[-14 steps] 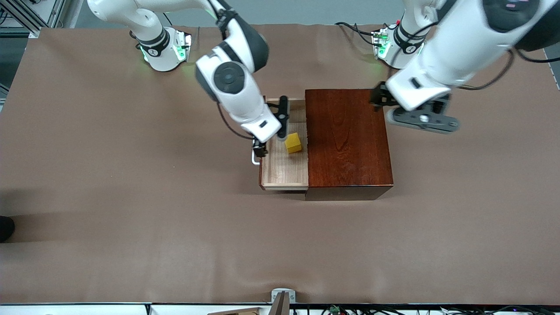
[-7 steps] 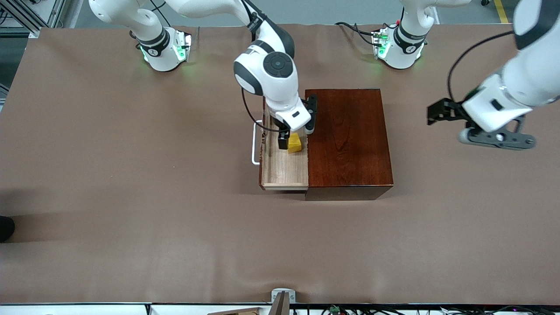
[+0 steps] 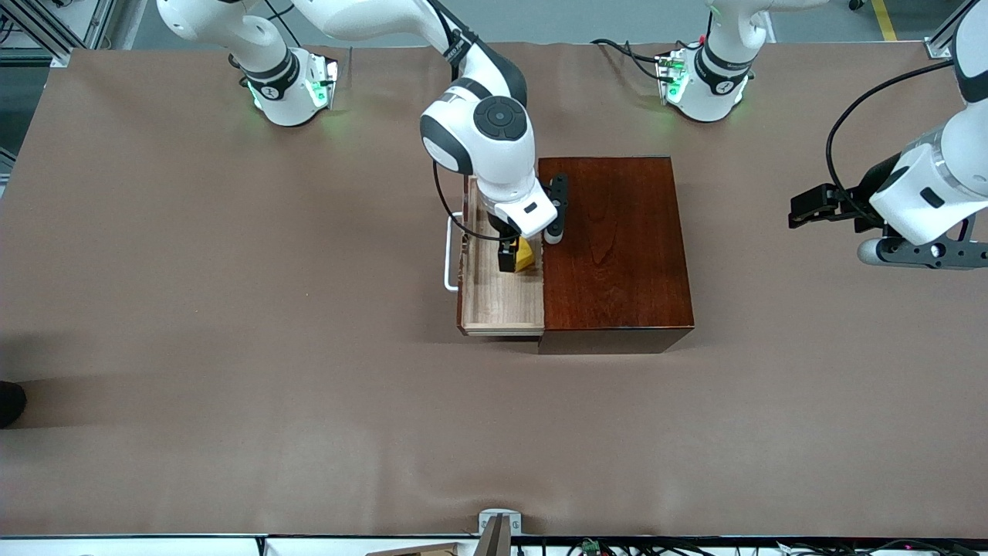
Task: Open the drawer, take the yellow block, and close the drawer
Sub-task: 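Close the right gripper on the yellow cube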
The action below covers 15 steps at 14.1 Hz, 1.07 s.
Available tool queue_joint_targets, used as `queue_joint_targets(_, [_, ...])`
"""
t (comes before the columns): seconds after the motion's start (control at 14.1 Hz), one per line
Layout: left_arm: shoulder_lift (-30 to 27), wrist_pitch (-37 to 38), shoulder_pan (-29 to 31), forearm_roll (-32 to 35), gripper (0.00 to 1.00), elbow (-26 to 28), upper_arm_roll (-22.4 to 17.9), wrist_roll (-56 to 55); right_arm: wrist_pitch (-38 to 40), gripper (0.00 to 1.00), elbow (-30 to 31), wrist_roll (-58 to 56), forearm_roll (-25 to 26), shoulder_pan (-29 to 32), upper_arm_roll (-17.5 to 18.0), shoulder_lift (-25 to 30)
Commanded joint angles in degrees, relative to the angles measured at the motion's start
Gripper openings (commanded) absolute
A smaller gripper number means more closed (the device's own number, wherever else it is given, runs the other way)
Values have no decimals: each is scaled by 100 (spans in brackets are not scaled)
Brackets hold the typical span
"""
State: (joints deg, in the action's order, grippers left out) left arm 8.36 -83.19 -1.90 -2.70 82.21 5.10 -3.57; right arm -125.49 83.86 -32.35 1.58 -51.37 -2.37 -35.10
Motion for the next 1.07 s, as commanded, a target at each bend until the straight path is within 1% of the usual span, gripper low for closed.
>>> queue_joint_targets(0.0, [-422, -276, -249, 103, 100, 471, -245, 76, 77, 100, -326, 124, 194, -84, -35, -225])
queue_joint_targets(0.21, [-475, -400, -486, 85, 100, 577, -675, 67, 69, 100, -362, 124, 326, -84, -27, -286])
queue_joint_targets(0.36, [-484, -417, -557, 85, 100, 568, -764, 58, 60, 100, -362, 176, 334, -119, -27, -339])
queue_joint_targets(0.57, [-502, -409, -557, 85, 100, 568, -782, 58, 60, 100, -371, 211, 334, -128, -27, -418])
queue_joint_targets(0.64, [-493, -408, -531, 85, 100, 559, -765, 58, 51, 86, -371, 211, 334, -128, -18, -418])
queue_joint_targets(0.78, [-493, -400, -522, 85, 100, 551, -756, 67, 42, 46, -388, 229, 326, -119, -18, -418])
queue_joint_targets(0.85, [-484, -400, -513, 85, 100, 559, -756, 50, 42, 30, -415, 238, 326, -119, -18, -418])
queue_joint_targets(0.92, [-476, -400, -513, 76, 100, 559, -747, 32, 42, 17, -424, 238, 326, -110, -18, -410])
queue_joint_targets(0.99, [-467, -400, -504, 68, 100, 551, -747, 32, 42, 0, -424, 238, 317, -102, -18, -410])
